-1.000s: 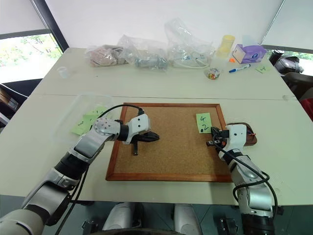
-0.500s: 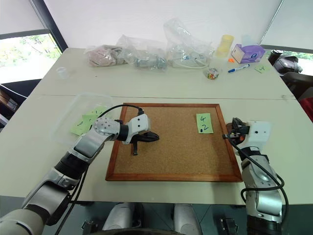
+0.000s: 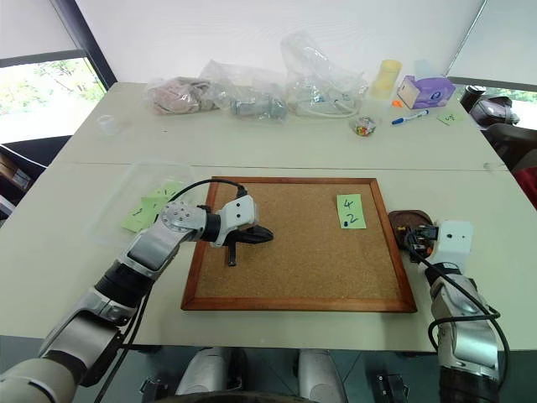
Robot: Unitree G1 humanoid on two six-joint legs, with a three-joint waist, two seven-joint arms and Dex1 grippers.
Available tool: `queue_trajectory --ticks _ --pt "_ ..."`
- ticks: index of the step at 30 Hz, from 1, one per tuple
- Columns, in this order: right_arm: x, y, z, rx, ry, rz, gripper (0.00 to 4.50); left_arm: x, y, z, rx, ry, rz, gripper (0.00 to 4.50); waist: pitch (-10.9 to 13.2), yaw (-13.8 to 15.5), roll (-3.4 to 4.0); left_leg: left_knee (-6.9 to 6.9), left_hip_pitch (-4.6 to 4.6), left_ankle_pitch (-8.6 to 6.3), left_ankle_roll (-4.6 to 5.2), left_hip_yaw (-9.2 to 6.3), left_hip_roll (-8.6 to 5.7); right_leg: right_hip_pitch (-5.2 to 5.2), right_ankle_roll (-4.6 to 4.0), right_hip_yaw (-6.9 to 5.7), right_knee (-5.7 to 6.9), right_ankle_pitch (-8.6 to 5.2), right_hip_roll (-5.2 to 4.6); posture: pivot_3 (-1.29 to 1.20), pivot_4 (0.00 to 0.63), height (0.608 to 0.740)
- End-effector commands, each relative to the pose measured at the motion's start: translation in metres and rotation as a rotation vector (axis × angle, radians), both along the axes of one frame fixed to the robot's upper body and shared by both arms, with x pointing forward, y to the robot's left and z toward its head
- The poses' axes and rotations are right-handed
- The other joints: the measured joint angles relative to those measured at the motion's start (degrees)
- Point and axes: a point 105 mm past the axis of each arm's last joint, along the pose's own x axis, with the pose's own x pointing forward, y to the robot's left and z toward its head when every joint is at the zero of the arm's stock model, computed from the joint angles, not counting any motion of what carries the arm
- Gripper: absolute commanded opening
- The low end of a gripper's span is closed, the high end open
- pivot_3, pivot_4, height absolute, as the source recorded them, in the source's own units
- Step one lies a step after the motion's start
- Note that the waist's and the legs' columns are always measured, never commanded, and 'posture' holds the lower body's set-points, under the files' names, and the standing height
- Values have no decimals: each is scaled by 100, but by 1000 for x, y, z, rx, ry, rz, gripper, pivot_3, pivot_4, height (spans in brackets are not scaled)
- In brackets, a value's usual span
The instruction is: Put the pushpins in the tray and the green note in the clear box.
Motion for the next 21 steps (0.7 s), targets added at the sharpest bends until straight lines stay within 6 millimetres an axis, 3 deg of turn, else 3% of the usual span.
queue_trajectory --ticks 1,7,12,14,16,21 --pt "0 -7 12 -22 -37 -16 4488 -5 2 -19 60 45 -2 0 0 0 0 0 0 0 0 0 0 0 0 0 0 0 0 0 150 737" --pt "0 -7 23 -9 -107 -24 4488 -6 2 -19 58 44 -3 0 0 0 0 0 0 0 0 -2 0 1 0 0 0 0 0 0 150 737" --pt "0 -4 46 -7 -220 -23 4488 -5 2 -18 57 44 -3 0 0 1 0 0 0 0 0 -2 -1 1 0 0 0 0 0 0 150 737" --pt "2 11 65 2 -291 48 4488 -5 2 -18 57 44 -2 0 -1 -1 2 0 0 0 0 -2 -1 1 1 0 0 0 0 0 150 737" --pt "4 28 70 5 -295 132 4488 -5 2 -18 57 44 -2 0 -1 -2 3 0 0 0 0 -8 -3 1 1 0 0 0 1 0 150 737" --pt "7 86 51 32 -193 375 4488 -5 2 -18 57 43 -5 0 -1 3 2 0 -1 0 0 -41 -17 6 1 -1 -1 0 2 0 150 737"
